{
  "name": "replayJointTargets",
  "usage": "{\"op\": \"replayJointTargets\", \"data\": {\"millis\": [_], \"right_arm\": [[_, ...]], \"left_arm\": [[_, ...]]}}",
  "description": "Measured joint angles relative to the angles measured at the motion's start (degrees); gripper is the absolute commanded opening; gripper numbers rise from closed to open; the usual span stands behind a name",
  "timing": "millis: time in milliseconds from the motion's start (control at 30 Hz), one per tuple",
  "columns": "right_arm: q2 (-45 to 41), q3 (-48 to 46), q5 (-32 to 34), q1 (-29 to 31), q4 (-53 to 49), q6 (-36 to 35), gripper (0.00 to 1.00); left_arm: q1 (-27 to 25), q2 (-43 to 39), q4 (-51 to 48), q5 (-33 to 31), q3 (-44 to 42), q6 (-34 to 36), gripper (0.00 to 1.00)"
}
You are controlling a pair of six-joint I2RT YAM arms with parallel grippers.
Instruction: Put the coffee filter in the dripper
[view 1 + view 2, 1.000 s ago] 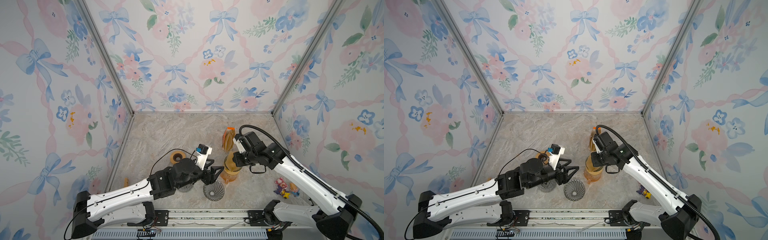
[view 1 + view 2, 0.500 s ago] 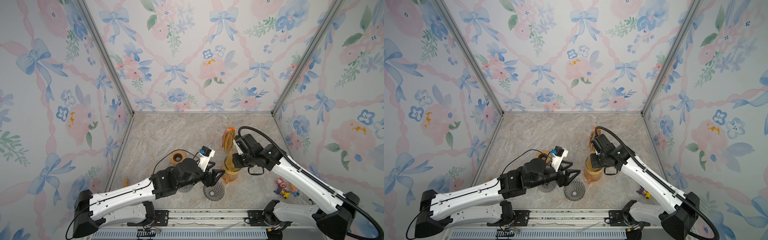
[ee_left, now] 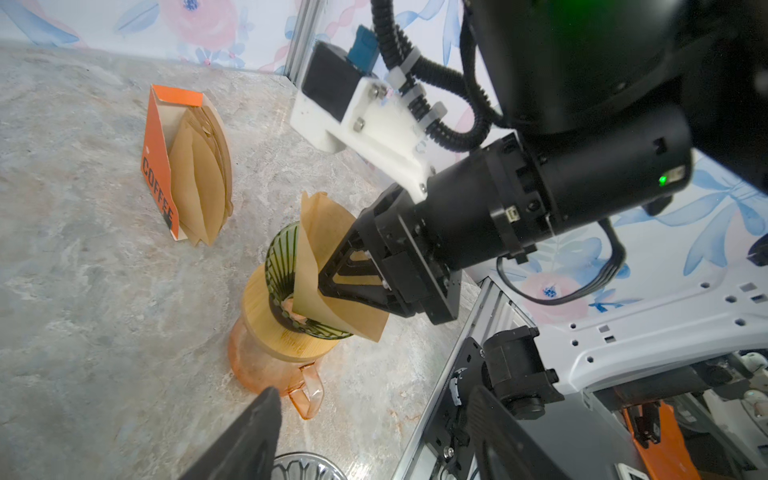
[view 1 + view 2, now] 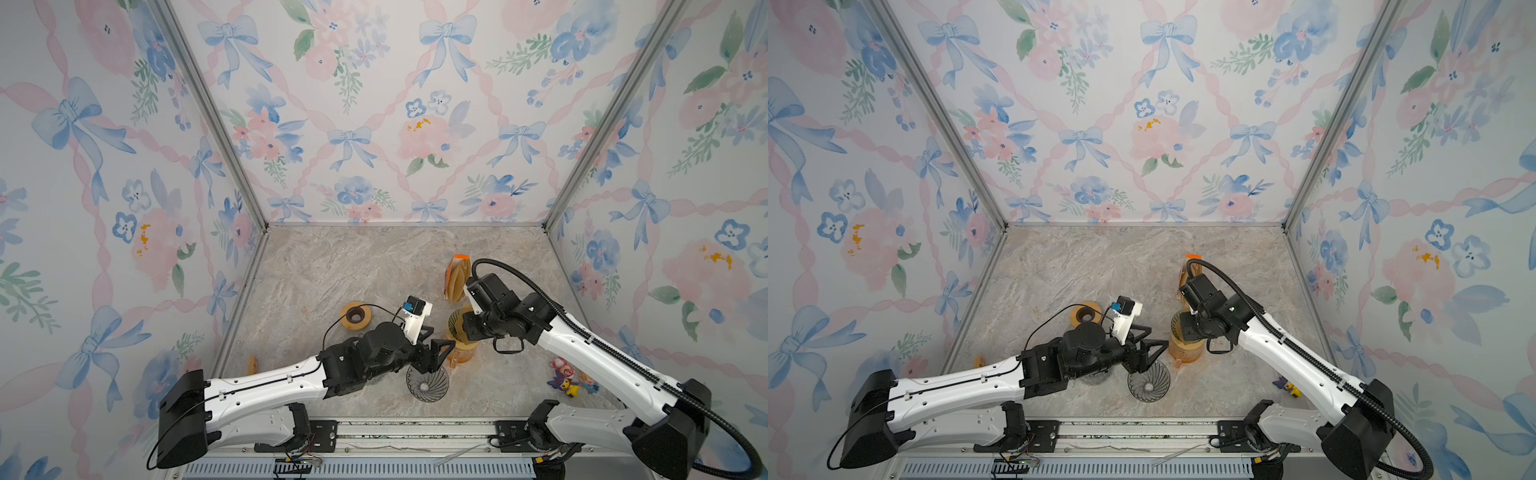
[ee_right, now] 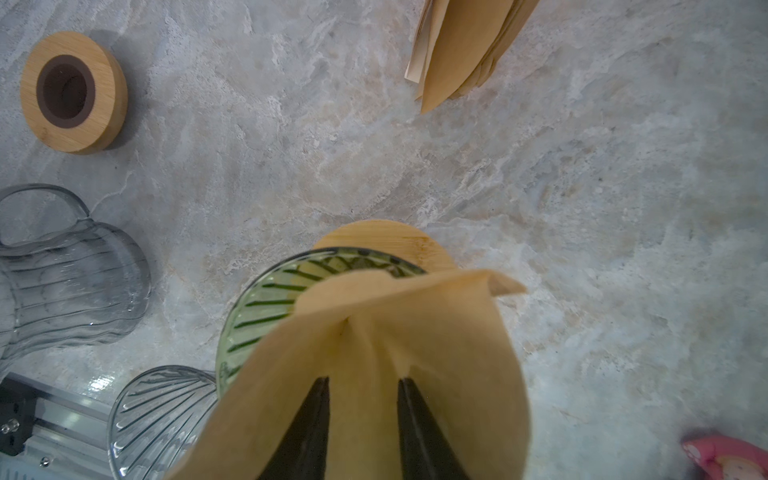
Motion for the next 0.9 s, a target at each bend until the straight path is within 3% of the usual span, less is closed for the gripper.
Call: {"op": "replayJointTargets", "data": {"millis": [133, 667, 900], "right_arm": [[0.7, -0.4, 0.0, 0.0, 1.3, -0.6, 0.35], [5.6, -0.1, 0.1, -0.6, 3.0, -3.9, 0.36], [6.6, 0.0, -3.2, -3.0, 2.9, -5.9, 0.35]], "left_arm": [[-0.2, 0.0, 0.7, -0.4, 0.0, -1.1, 0.97], [-2.0, -1.4, 0.2, -0.9, 0.0, -1.5, 0.97], [-2.1, -1.4, -0.9, -0.9, 0.0, -1.5, 0.97]]}}
